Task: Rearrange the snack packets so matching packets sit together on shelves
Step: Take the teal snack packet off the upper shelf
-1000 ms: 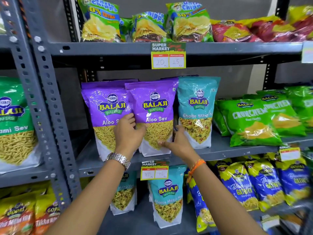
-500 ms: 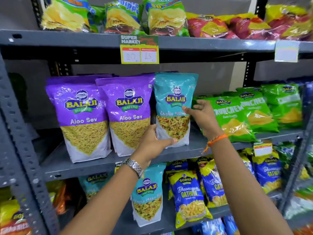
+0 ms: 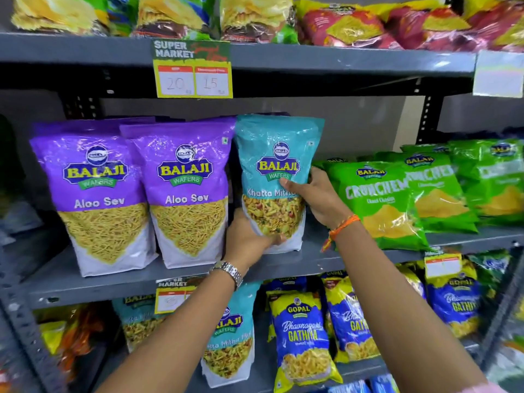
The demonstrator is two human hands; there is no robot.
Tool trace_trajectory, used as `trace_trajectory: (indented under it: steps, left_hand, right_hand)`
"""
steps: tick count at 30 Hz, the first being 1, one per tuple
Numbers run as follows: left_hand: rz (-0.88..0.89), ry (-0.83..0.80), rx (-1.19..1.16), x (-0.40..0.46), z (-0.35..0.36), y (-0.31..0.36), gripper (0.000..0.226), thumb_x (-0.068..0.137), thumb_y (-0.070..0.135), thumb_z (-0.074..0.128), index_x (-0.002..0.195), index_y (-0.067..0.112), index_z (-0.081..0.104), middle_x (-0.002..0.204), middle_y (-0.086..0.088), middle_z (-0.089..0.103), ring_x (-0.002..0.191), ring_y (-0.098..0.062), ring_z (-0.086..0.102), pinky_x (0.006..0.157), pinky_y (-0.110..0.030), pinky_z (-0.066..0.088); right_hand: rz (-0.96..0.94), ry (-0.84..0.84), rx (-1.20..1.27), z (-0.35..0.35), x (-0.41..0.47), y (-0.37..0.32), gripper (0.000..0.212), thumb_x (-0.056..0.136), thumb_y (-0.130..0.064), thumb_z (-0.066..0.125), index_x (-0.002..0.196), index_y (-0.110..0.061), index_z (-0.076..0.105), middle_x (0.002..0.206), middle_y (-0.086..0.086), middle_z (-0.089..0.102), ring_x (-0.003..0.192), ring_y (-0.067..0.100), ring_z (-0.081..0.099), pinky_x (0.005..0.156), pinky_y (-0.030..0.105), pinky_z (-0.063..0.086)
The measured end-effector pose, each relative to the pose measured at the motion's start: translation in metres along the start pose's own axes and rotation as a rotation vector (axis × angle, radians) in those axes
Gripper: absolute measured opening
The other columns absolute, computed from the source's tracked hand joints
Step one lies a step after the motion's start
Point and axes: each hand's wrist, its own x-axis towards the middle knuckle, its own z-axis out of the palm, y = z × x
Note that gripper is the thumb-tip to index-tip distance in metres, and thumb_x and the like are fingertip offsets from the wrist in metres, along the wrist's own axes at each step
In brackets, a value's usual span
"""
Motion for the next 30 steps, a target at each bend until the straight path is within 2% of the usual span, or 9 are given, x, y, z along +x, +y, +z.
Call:
trace_trajectory:
  steps: [2,5,10,13,16,20,22,25,30]
  left_hand:
    - [0.021,-0.013,0.000,-0.001,0.002,0.001,0.092,0.054,0.023,0.100,0.131,0.012,0.050,0.124,-0.001,0.065,0.109,-0.010,0.057,0.094,-0.025,0.047]
    - [0.028,-0.030,-0.013,-0.002,0.006,0.006,0.089,0.050,0.022,0.101,0.125,0.016,0.054,0.126,-0.004,0.068,0.108,-0.012,0.061,0.092,-0.023,0.045]
    - [0.071,-0.024,-0.006,-0.012,0.008,0.011,0.096,0.040,0.033,0.103,0.123,0.016,0.058,0.121,0.001,0.072,0.108,-0.017,0.068,0.094,-0.031,0.054]
    - [0.097,-0.011,-0.035,-0.029,0.000,0.013,0.104,0.036,0.038,0.103,0.128,0.018,0.057,0.122,0.004,0.072,0.114,-0.017,0.068,0.101,-0.040,0.056]
    - [0.123,-0.003,-0.055,-0.050,-0.020,0.012,0.098,0.032,0.040,0.102,0.119,0.023,0.061,0.115,0.009,0.075,0.110,-0.013,0.070,0.098,-0.042,0.058]
    - [0.119,0.011,-0.054,-0.090,-0.062,-0.002,0.094,0.025,0.046,0.101,0.110,0.031,0.064,0.107,0.012,0.077,0.104,-0.006,0.073,0.093,-0.042,0.061]
    - [0.089,0.016,-0.065,-0.115,-0.086,-0.016,0.094,0.024,0.048,0.101,0.109,0.037,0.063,0.108,0.016,0.077,0.106,-0.001,0.072,0.095,-0.038,0.060]
    - [0.033,0.057,-0.068,-0.151,-0.122,-0.049,0.099,0.026,0.043,0.104,0.117,0.034,0.064,0.114,0.014,0.076,0.113,-0.006,0.071,0.097,-0.044,0.059]
    - [-0.103,0.125,-0.062,-0.207,-0.176,-0.127,0.102,0.025,0.026,0.106,0.118,0.026,0.065,0.114,0.013,0.078,0.114,-0.005,0.071,0.093,-0.033,0.060]
  right_hand:
    - [-0.014,0.002,-0.012,-0.006,-0.003,-0.001,0.039,0.081,-0.003,0.080,0.117,-0.006,0.066,0.113,0.008,0.077,0.096,0.017,0.076,0.080,0.029,0.062]
    - [-0.048,0.016,-0.015,-0.014,-0.011,-0.006,0.039,0.080,-0.001,0.080,0.117,-0.006,0.066,0.113,0.009,0.077,0.096,0.016,0.076,0.081,0.029,0.061]
    - [-0.119,0.037,-0.048,-0.025,-0.038,-0.026,0.039,0.080,0.000,0.079,0.115,-0.008,0.065,0.106,0.002,0.077,0.088,0.007,0.077,0.074,0.022,0.061]
    - [-0.173,0.025,-0.058,-0.023,-0.061,-0.044,0.044,0.081,-0.002,0.079,0.121,-0.002,0.064,0.108,0.003,0.077,0.092,0.009,0.077,0.077,0.023,0.062]
    - [-0.225,0.014,-0.101,-0.015,-0.089,-0.056,0.043,0.081,-0.008,0.081,0.120,-0.005,0.065,0.110,0.002,0.078,0.097,0.010,0.077,0.079,0.024,0.062]
    - [-0.256,-0.007,-0.254,0.009,-0.128,-0.057,0.030,0.080,-0.024,0.083,0.107,-0.022,0.071,0.101,-0.011,0.079,0.091,0.000,0.075,0.076,0.021,0.061]
    - [-0.235,-0.038,-0.264,0.029,-0.146,-0.048,0.027,0.082,-0.028,0.081,0.106,-0.026,0.071,0.101,-0.012,0.080,0.092,0.002,0.075,0.080,0.030,0.063]
    - [-0.195,-0.091,-0.220,0.068,-0.175,-0.024,0.028,0.083,-0.026,0.081,0.109,-0.023,0.070,0.104,-0.010,0.080,0.094,0.005,0.076,0.081,0.039,0.063]
    - [-0.066,-0.199,-0.165,0.144,-0.226,0.028,0.022,0.081,-0.020,0.082,0.096,-0.029,0.068,0.093,-0.013,0.079,0.082,-0.005,0.073,0.069,0.020,0.059]
